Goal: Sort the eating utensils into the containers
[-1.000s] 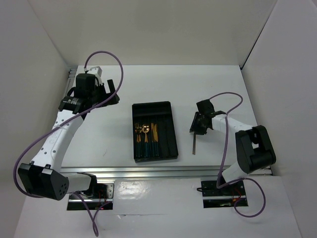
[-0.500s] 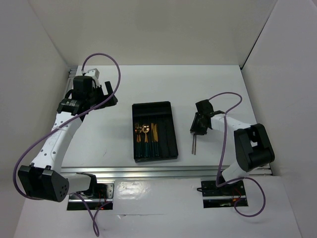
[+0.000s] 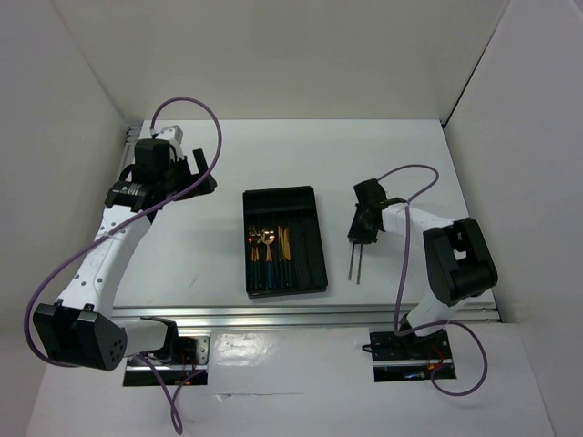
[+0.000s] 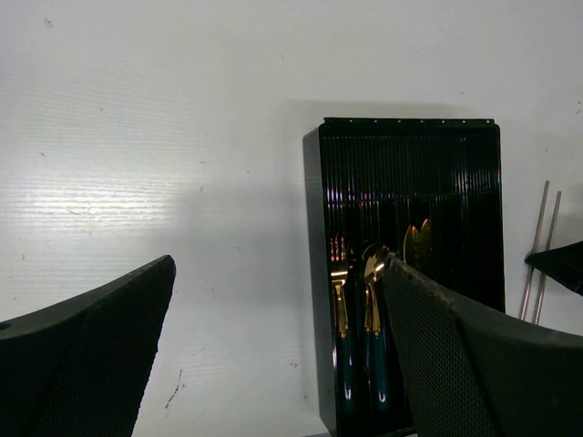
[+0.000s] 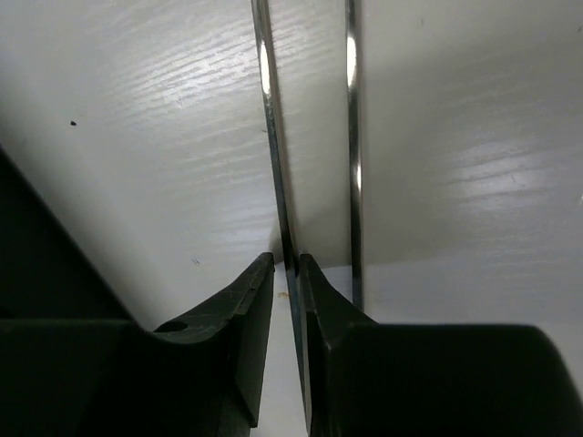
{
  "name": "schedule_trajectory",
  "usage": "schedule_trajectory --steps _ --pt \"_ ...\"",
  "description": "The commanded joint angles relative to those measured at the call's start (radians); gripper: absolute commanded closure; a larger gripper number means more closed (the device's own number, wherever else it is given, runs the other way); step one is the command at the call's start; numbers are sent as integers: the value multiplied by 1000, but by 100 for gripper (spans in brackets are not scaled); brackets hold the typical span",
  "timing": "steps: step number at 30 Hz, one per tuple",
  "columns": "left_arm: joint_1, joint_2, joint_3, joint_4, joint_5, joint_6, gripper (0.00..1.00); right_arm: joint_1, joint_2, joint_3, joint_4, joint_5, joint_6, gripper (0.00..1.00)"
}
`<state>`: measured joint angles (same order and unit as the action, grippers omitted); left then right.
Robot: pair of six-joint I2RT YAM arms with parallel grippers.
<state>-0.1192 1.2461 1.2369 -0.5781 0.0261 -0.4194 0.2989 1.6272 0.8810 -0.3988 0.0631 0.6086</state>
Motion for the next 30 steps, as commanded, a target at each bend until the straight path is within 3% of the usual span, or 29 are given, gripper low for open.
schedule_trajectory --steps 1,8,11,16,23,30 --pt "6 -22 1 27 14 21 0 28 89 22 -83 70 -1 75" --pt "6 -22 1 27 5 30 0 28 166 70 -146 110 19 86" --pt "6 -22 1 27 5 30 0 28 186 79 -146 98 19 99" --pt "6 -31 1 27 5 30 0 48 211 137 -156 101 -6 100" --pt "6 -31 1 18 5 30 0 89 73 269 -259 159 -52 100" --pt "6 -56 -10 9 -5 30 0 89 -39 375 -259 52 -130 100"
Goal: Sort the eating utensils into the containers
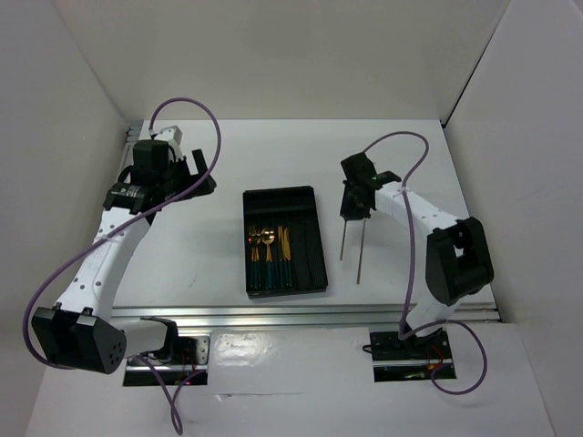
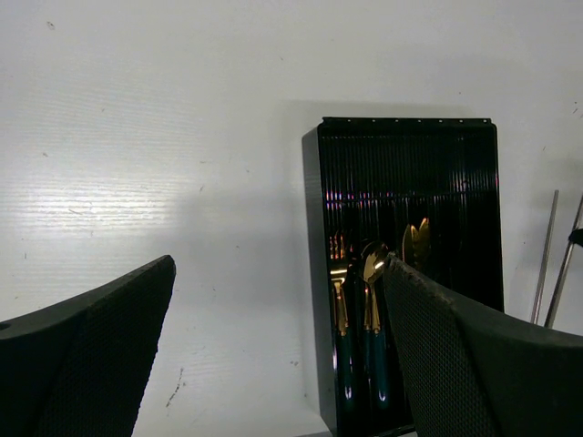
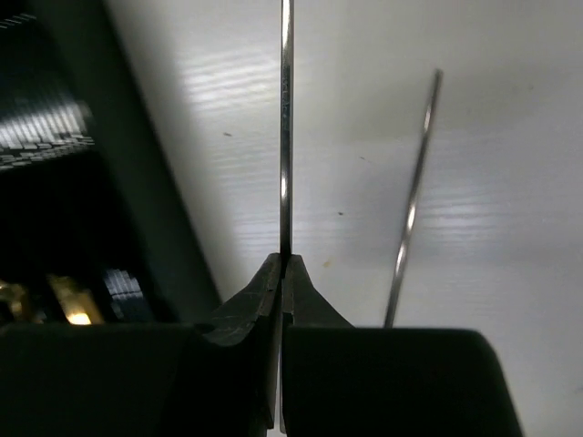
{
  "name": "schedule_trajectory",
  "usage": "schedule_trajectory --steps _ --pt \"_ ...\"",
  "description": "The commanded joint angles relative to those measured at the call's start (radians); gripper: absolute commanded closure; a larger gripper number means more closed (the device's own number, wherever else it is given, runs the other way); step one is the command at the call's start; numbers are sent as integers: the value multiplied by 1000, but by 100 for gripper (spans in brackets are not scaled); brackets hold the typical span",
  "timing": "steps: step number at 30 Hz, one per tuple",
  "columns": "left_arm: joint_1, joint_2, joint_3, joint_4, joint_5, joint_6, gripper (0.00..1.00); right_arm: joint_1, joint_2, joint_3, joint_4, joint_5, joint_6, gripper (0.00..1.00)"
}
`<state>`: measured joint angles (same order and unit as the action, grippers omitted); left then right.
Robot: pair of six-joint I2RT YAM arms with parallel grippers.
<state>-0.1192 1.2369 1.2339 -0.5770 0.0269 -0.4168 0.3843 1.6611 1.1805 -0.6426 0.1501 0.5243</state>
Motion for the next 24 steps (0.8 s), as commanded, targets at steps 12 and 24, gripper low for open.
schedule_trajectory --steps 12,24 --pt "6 -47 -7 8 13 27 0 148 -92 117 96 -236 -92 100" --pt "6 -56 -7 8 22 27 0 278 -38 67 217 -192 -24 100"
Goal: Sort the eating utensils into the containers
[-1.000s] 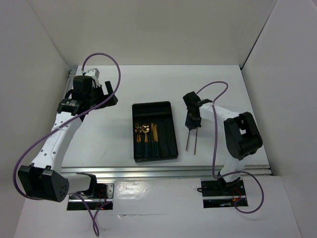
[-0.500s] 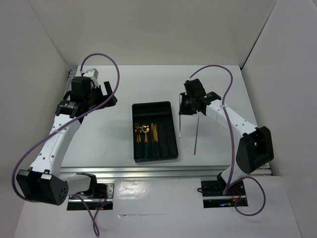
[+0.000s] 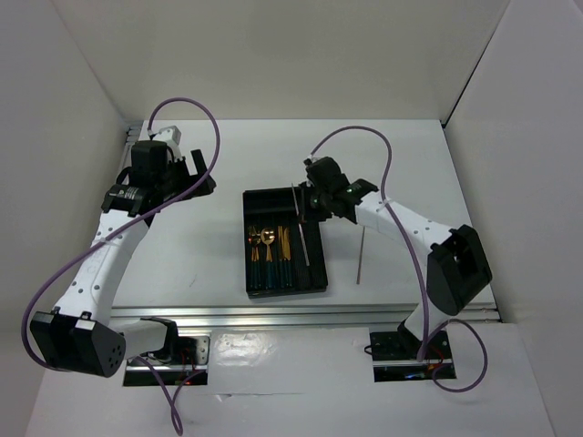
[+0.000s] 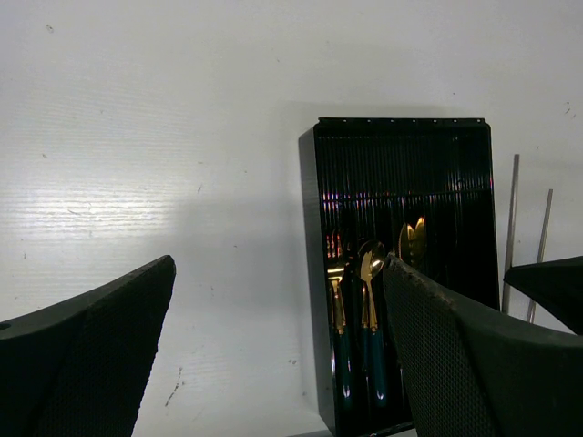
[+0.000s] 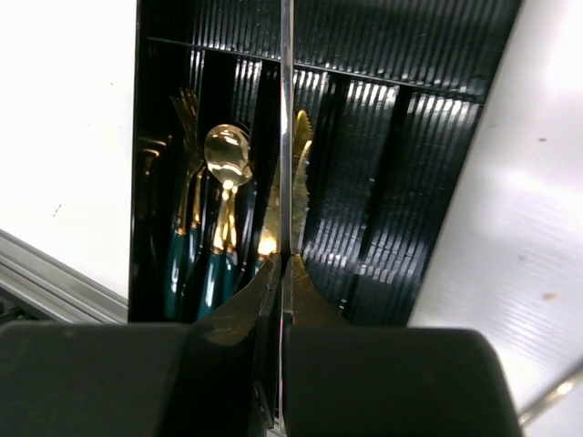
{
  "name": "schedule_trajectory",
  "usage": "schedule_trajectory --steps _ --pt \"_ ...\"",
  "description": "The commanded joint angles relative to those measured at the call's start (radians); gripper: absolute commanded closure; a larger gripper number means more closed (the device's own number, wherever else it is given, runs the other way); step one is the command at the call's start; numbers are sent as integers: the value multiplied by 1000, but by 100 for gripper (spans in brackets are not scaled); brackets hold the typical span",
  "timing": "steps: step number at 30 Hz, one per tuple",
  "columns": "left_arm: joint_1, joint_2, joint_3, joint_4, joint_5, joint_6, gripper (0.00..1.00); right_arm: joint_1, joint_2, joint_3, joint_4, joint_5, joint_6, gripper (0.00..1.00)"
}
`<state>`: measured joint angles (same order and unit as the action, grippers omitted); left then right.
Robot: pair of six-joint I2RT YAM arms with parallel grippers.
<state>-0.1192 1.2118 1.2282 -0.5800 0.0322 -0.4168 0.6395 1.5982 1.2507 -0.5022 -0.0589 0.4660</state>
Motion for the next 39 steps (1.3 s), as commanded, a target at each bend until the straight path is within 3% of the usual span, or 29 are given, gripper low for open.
schedule_trajectory --steps 1,15,39 --pt "6 -31 -1 11 17 27 0 23 25 -22 86 28 49 100" --pt "6 -21 -1 11 17 27 0 63 55 -108 123 70 158 100" --pt "6 -12 -1 2 17 27 0 72 152 -145 140 71 186 100"
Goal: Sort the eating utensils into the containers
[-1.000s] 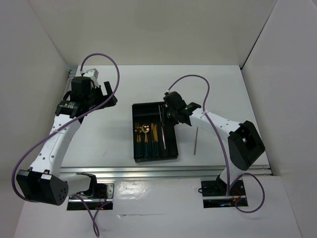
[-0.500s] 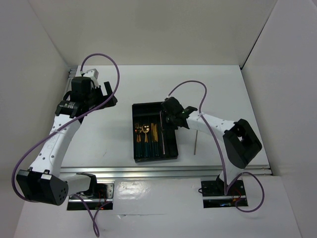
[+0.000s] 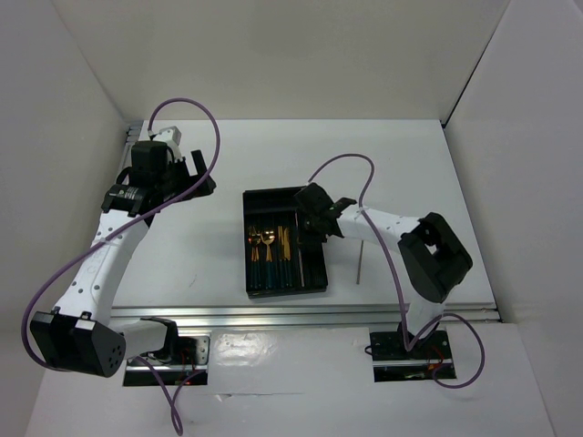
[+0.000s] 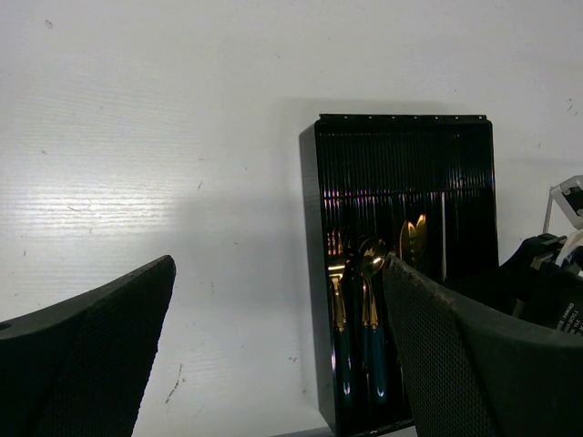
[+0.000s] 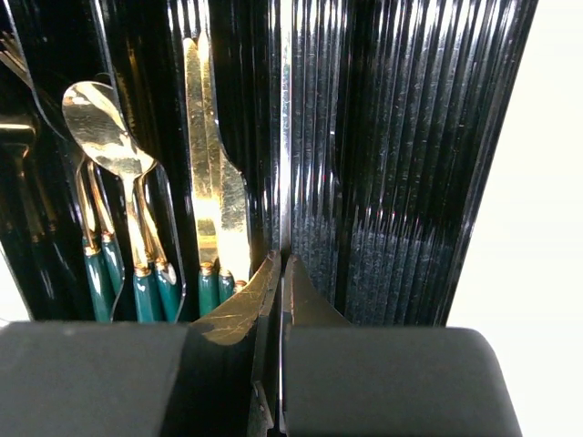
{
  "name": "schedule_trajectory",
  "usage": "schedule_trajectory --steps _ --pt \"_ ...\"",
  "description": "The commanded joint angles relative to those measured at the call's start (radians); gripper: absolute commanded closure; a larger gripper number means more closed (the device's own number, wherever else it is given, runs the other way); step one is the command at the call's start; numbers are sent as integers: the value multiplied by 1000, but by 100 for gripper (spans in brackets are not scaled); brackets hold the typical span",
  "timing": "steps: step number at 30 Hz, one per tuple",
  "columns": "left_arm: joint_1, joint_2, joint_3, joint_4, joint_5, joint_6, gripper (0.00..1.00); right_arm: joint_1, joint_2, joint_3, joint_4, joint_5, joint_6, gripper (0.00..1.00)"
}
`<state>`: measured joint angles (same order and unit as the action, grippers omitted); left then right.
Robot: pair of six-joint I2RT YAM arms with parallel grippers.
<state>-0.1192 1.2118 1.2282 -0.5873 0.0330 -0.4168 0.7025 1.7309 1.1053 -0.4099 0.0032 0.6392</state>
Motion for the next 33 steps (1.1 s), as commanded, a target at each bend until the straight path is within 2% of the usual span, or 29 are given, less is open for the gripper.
schedule_trajectory --steps 1,33 --pt "6 -12 -1 9 16 27 0 9 30 1 48 9 13 100" --pt "6 -12 -1 9 7 27 0 28 68 31 66 -37 31 100"
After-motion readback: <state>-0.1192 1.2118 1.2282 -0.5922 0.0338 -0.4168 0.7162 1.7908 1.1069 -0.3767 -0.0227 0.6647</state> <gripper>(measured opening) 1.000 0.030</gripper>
